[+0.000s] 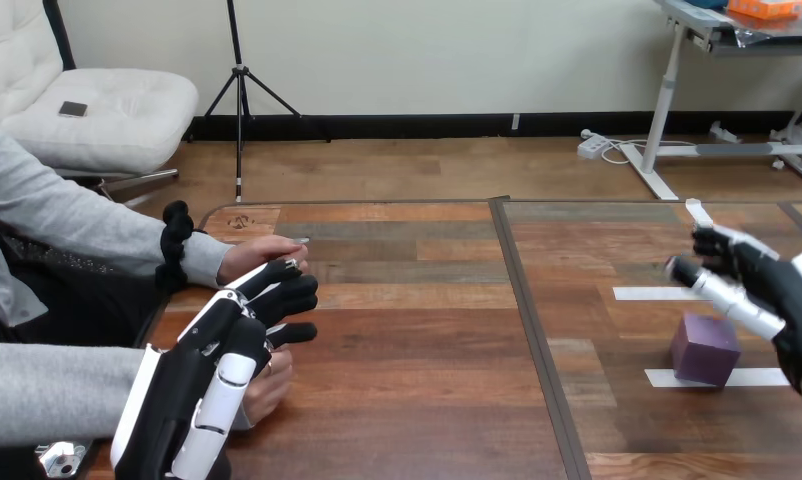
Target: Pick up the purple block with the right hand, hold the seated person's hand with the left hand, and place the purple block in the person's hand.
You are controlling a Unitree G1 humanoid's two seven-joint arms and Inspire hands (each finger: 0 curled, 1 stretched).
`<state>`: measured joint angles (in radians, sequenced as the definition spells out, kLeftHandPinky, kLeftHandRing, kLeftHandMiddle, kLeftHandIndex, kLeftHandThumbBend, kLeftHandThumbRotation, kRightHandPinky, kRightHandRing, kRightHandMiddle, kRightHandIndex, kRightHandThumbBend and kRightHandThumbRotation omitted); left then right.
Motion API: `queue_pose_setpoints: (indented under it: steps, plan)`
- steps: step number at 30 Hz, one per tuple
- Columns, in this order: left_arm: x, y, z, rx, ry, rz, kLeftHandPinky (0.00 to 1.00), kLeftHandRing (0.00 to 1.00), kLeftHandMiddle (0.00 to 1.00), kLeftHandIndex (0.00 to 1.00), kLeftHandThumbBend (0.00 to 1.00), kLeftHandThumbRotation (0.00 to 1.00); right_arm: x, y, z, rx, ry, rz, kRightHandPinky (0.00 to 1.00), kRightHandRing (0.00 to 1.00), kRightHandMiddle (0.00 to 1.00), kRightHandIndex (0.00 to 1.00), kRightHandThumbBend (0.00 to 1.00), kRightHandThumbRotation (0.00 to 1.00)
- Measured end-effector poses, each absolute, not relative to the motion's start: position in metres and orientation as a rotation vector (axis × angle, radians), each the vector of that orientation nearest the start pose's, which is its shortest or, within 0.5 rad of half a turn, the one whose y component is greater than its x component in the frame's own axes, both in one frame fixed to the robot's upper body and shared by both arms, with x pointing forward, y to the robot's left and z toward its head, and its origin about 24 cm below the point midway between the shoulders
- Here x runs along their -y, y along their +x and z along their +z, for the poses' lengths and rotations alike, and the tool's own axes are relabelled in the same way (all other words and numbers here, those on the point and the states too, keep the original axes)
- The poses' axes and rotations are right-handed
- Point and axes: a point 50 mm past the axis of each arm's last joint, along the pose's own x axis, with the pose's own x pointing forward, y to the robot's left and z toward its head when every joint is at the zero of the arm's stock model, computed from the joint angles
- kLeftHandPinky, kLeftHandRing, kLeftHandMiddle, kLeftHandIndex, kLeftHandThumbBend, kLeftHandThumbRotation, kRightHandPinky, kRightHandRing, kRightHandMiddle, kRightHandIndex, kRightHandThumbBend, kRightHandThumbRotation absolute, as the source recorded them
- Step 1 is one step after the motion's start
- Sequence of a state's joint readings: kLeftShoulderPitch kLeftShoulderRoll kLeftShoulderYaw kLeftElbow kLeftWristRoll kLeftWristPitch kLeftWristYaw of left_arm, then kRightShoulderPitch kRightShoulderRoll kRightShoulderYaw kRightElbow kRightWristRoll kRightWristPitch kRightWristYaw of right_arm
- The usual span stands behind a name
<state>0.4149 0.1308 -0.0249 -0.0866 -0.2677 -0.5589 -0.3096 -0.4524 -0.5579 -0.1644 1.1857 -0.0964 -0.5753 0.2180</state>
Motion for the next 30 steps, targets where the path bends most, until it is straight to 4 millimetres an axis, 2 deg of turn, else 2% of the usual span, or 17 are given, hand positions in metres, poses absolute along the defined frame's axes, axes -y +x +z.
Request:
queue_pose_setpoints:
  steps: [7,18,30]
  plan:
    - [-0.179,0.159,0.036,0.263,-0.067,-0.176,0.7,0.79,0.77,0.78,0.6,0.82,0.322,0.283,0.012,-0.236,-0.517,-0.023,0.82,0.88,0.88,0.89,0.99,0.49]
    - [-0.179,0.159,0.036,0.262,-0.067,-0.177,0.69,0.79,0.77,0.78,0.63,0.83,0.321,0.279,-0.001,-0.351,-0.567,-0.01,0.84,0.92,0.92,0.92,1.0,0.47]
    - [-0.18,0.159,0.035,0.248,-0.062,-0.175,0.68,0.78,0.77,0.78,0.62,0.84,0.321,0.284,0.001,-0.375,-0.627,0.006,0.87,0.97,0.98,0.94,1.0,0.4]
